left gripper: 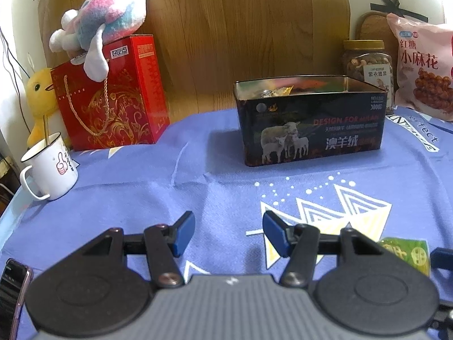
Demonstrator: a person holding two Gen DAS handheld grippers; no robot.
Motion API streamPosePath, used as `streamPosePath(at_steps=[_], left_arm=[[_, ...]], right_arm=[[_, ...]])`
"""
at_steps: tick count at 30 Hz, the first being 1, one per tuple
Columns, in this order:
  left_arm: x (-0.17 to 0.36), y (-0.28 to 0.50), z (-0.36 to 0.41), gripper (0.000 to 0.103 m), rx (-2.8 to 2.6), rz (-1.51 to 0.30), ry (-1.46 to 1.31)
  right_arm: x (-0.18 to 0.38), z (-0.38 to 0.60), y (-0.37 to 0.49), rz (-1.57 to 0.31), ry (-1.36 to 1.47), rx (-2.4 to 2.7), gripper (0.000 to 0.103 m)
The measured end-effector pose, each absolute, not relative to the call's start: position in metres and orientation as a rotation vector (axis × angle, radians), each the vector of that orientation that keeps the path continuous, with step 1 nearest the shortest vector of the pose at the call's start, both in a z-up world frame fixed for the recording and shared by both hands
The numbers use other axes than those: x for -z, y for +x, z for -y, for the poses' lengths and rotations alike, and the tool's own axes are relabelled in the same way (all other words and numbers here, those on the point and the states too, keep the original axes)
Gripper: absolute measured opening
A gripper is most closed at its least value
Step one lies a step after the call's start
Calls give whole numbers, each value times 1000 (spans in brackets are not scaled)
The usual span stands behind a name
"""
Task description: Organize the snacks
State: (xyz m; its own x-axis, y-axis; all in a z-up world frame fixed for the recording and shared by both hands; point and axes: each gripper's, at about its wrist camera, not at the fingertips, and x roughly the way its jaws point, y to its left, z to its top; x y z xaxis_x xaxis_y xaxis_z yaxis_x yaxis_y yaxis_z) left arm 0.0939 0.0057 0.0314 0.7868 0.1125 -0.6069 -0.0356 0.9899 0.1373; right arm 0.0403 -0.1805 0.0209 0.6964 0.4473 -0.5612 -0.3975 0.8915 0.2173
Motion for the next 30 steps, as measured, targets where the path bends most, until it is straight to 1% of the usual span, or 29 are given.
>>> streamPosePath(at_steps=[1,2,4,7,8,9,15,30], left_arm=[[-31,94,-6,54,-81,-662,120],[-30,95,-6,54,-81,-664,120],[-30,96,-7,54,-81,-666,122],[-29,98,-8,54,-84,-668,123],[-29,99,-9,54,-85,-668,124],[-29,99,-9,54,-86,-668,125],[-27,101,-8,55,-88,-675,125],[-24,100,-5,55,-74,-688,133]], right_arm=[[-21,179,41,-644,69,-467,59],[-21,178,42,-639,56,-459,53],[-20,177,45,-628,39,-449,49],[-19,180,48,-617,58,-435,34],[-19,181,49,-615,58,-425,24],[-18,182,49,-613,52,-415,19],[-16,190,51,-610,102,-434,20],[-7,229,68,-691,428,-535,21]])
